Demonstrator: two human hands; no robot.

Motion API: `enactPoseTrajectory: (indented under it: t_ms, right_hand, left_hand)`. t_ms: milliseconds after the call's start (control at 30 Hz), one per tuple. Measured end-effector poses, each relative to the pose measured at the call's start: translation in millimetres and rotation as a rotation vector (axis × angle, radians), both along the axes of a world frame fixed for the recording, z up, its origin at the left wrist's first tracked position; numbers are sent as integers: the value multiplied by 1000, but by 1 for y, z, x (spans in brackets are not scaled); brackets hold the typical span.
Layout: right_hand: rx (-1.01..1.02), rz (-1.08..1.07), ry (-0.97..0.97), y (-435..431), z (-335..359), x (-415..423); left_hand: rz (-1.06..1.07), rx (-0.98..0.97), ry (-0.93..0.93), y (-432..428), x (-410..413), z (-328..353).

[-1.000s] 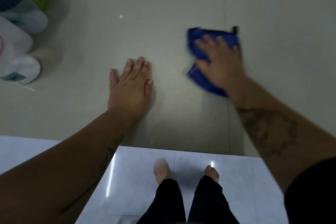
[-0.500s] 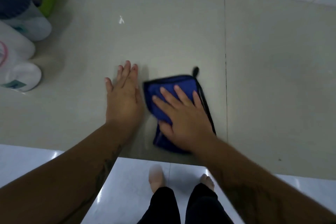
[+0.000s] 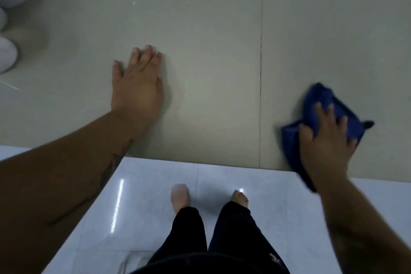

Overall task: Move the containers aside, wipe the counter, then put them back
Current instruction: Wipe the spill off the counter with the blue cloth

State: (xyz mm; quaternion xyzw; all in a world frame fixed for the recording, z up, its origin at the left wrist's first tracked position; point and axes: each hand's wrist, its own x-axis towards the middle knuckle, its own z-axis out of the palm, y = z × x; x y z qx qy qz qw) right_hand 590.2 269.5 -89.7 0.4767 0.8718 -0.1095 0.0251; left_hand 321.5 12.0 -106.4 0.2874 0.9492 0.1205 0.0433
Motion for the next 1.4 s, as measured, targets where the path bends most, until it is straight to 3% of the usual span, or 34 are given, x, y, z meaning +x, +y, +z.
enactPoseTrajectory:
  t_ms: [67, 167, 300, 367, 433, 567, 633, 733, 800, 867, 933, 1033, 1200, 1300, 1400]
  right_hand:
    - [11, 144, -38, -58, 0, 4]
    - [22, 529, -21, -117, -4, -39]
    - [-62, 804, 32, -114, -3, -138]
    - [-59, 774, 15, -70, -2, -178]
    - [-45, 655, 28, -4, -4, -195]
    - [-39, 242, 15, 130, -5, -119]
    - [-50, 72, 7, 146, 1, -44]
    - [20, -65, 11, 78, -1, 32]
    - [48, 56, -4, 21, -3, 33]
    - [36, 343, 0, -5, -7, 13]
    - [1, 599, 33, 12, -7, -16]
    - [-21, 742, 54, 79, -7, -60]
    - [-11, 616, 6, 247, -6, -97]
    - [2, 367, -23, 341, -6, -43]
    - [43, 209, -9, 337, -7, 47]
  left_hand:
    - [11, 18, -9, 0, 2, 0]
    - [-1, 96, -12, -4, 3, -2]
    - [187, 209, -41, -10, 2, 2]
    - [254, 193, -49, -5, 12, 4]
    - [157, 139, -27, 9, 28, 4]
    - [-6, 114, -68, 62, 58, 10]
    - [-51, 128, -107, 87, 71, 15]
    - [-125, 149, -130, 112, 84, 20]
    - [-151, 135, -134, 122, 91, 20]
    - [-119, 130, -140, 130, 97, 19]
    - [-64, 144, -154, 141, 102, 18]
    - [-46, 149, -143, 173, 112, 15]
    - [0, 194, -128, 253, 142, 13]
    - [1, 220, -129, 294, 161, 13]
    - [-25, 188, -115, 314, 174, 14]
